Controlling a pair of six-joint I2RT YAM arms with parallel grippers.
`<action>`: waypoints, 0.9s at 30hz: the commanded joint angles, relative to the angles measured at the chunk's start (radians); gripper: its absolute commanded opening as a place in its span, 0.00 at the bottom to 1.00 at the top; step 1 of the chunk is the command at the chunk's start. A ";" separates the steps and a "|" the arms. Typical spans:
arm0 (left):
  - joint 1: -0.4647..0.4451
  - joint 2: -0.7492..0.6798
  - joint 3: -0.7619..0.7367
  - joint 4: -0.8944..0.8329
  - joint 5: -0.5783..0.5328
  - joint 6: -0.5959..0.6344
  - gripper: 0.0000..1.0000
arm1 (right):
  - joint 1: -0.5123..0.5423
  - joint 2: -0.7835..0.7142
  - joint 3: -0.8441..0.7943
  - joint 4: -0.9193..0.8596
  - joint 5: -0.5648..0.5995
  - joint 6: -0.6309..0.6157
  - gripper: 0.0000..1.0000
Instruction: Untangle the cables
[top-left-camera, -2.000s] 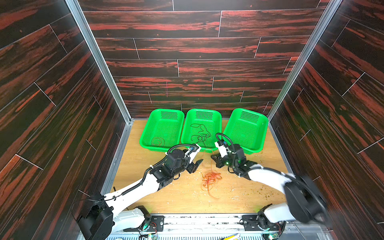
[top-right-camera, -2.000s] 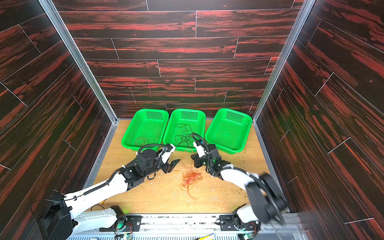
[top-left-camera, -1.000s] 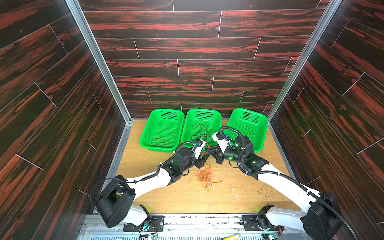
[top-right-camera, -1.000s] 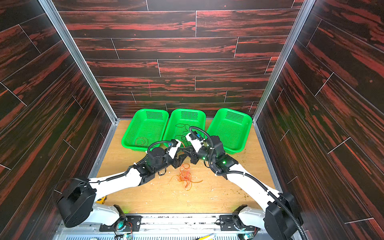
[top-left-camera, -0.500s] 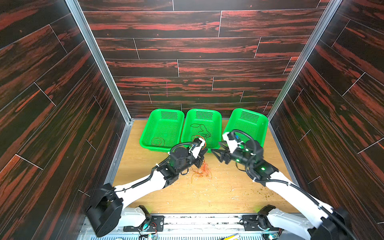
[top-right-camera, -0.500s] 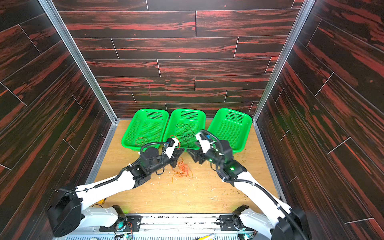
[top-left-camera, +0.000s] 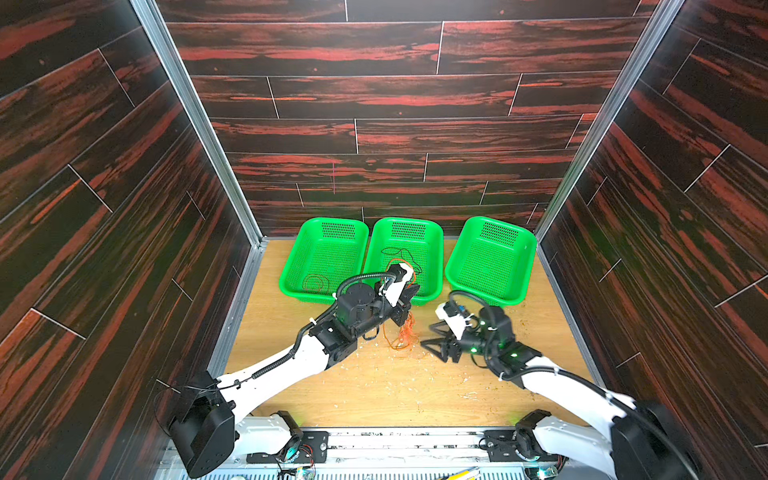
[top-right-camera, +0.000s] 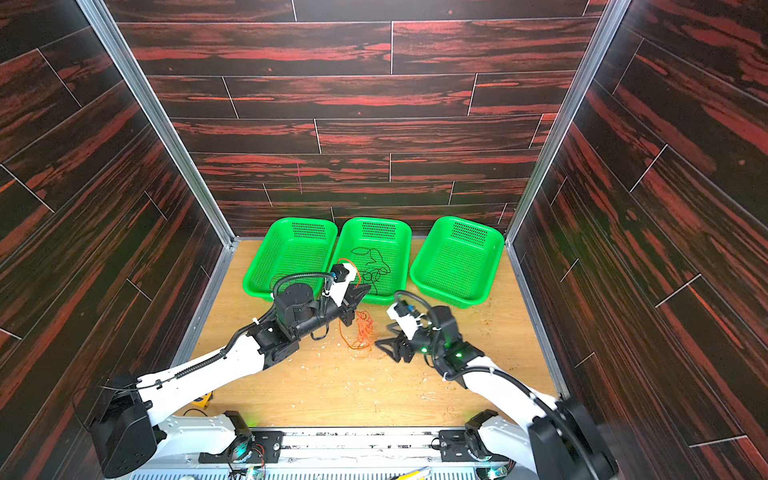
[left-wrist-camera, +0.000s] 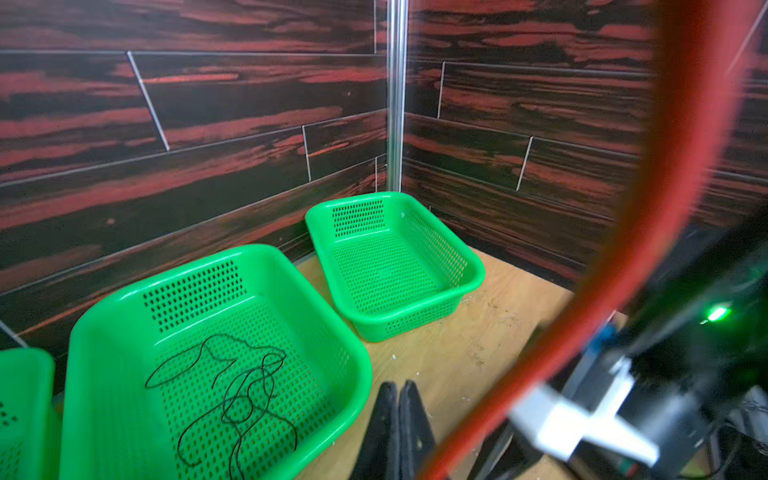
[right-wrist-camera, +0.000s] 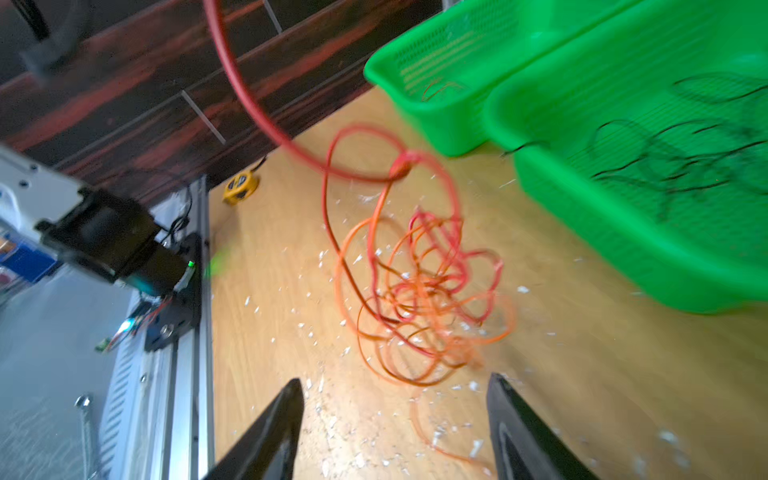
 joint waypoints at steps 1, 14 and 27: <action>0.001 -0.030 0.031 -0.013 0.055 0.006 0.00 | 0.006 0.082 0.054 0.095 -0.003 -0.030 0.70; -0.003 -0.032 0.074 -0.012 0.189 -0.030 0.00 | 0.012 0.305 0.160 0.202 -0.096 -0.053 0.41; -0.001 -0.043 0.176 -0.113 0.208 -0.021 0.00 | 0.010 0.331 0.161 0.176 -0.078 -0.065 0.03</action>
